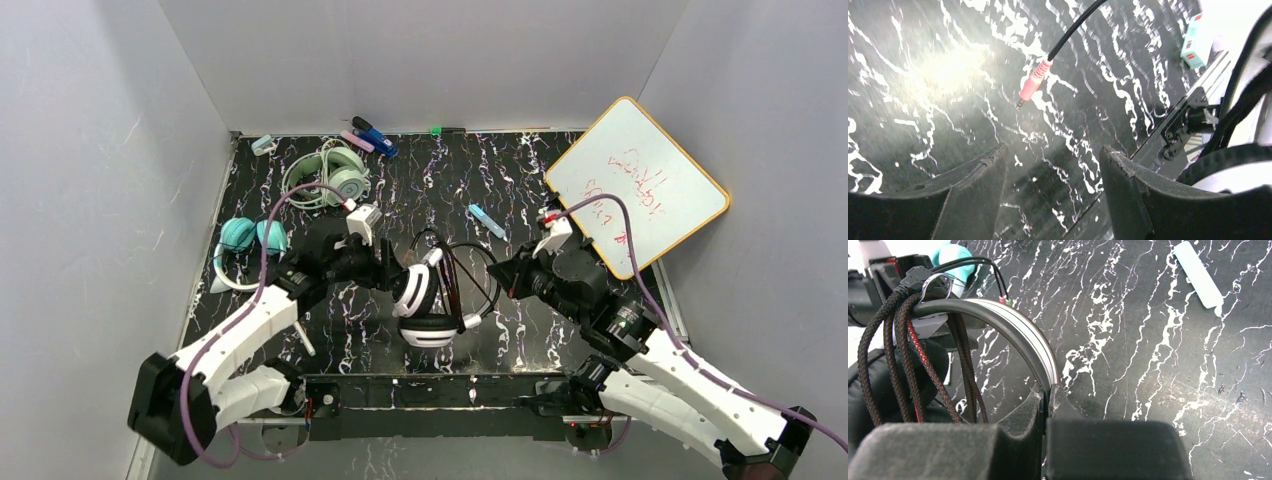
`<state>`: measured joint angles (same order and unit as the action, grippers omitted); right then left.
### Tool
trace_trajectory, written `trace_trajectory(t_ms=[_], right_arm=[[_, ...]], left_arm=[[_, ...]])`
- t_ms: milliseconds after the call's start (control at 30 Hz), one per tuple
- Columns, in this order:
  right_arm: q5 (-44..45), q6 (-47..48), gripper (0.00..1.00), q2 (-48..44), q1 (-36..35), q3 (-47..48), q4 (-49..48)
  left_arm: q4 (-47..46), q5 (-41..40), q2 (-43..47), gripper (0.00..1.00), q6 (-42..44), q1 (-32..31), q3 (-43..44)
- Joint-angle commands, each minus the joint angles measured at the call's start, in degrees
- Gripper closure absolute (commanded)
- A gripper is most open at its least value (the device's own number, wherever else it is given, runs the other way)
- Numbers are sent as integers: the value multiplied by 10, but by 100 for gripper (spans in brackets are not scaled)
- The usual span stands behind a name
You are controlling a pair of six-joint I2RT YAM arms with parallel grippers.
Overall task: Wrap the headphones
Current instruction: Wrap the headphones cable around the headphones.
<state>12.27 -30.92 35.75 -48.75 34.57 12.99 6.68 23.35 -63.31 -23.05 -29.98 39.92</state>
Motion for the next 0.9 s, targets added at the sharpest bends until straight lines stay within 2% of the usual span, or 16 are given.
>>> trace_trajectory(t_ms=[0, 100, 200, 333, 367, 400, 500, 533, 600, 867], right_arm=[[5, -72, 99, 21, 1, 129, 14], [15, -99, 99, 49, 0, 206, 67], [38, -131, 99, 78, 0, 283, 126], [55, -158, 99, 111, 0, 369, 178], [57, -164, 99, 118, 0, 385, 185], [60, -169, 99, 125, 0, 401, 193], [60, -184, 99, 156, 0, 449, 217], [62, -192, 99, 165, 0, 465, 225], [65, -211, 99, 179, 0, 488, 237], [53, -245, 99, 205, 0, 523, 227]], left_arm=[[-115, 3, 78, 34, 26, 2, -58], [-189, -10, 129, 29, 30, 1, -100], [-242, -37, 168, 19, 23, 0, -132], [-293, -34, 173, 15, -26, 0, -138], [-296, -33, 167, 4, -39, 0, -134], [-300, -35, 159, 2, -64, 0, -129], [-311, -62, 126, 2, -133, 0, -118], [-328, -49, 117, 2, -135, 1, -115], [-378, -15, 108, 2, -118, 0, -112], [-611, -53, 103, 5, -175, -4, -154]])
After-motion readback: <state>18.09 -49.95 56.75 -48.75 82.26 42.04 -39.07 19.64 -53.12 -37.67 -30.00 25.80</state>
